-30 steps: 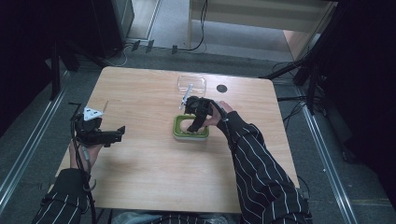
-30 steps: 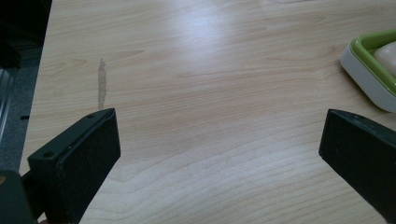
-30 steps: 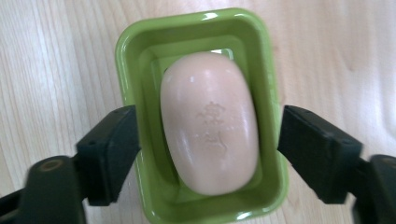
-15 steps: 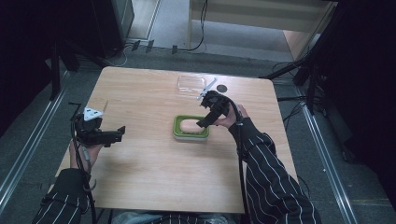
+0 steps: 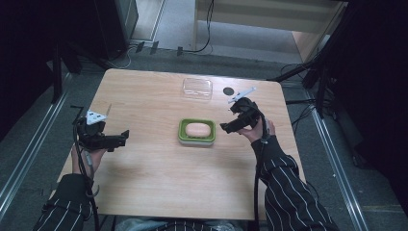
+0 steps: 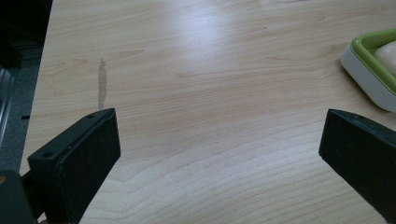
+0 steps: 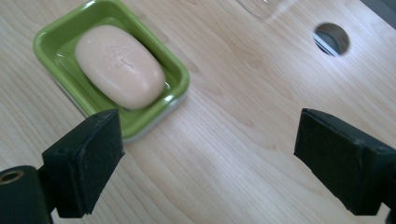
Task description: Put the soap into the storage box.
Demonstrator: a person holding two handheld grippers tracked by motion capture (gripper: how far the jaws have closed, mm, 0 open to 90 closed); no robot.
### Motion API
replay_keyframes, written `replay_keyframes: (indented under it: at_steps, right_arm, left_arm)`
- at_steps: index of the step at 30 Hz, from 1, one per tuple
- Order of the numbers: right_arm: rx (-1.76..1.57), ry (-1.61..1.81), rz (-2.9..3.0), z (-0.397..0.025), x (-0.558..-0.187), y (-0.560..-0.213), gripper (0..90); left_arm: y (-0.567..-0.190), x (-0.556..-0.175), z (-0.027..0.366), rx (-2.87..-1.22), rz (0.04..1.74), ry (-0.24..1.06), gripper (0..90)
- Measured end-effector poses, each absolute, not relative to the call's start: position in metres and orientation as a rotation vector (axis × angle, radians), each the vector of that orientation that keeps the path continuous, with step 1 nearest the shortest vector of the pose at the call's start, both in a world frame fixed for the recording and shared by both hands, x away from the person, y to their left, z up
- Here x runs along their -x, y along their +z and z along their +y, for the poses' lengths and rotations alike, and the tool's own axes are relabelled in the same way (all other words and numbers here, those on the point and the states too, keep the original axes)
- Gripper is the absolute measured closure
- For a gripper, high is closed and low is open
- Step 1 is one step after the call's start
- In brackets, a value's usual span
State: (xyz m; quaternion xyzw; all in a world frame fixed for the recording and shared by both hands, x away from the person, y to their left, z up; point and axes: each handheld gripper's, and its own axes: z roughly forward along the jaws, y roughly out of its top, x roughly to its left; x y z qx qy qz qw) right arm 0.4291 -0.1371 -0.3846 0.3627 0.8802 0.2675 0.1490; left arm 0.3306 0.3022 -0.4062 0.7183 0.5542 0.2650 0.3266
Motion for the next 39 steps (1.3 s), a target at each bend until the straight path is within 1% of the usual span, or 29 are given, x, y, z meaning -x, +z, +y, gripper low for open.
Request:
replay_keyframes:
  at_steps: [9,22,34,39]
  right_arm:
    - [-1.193,0.799,2.389,-0.176,-0.408,-0.387,8.4]
    - [-1.357,0.844,2.228,-0.213,-0.377,-0.391,8.4]
    - [-1.422,0.881,2.134,-0.231,-0.347,-0.407,8.4]
    - [-1.416,0.865,2.163,-0.231,-0.348,-0.411,8.4]
  left_arm:
    - [-0.406,-0.331,0.301,-1.883,1.451,0.695,0.0]
    - [-0.406,-0.33,0.302,-1.876,1.454,0.697,0.0]
    - [-0.405,-0.329,0.302,-1.876,1.449,0.705,0.0]
    - [-0.405,-0.33,0.301,-1.883,1.436,0.708,0.0]
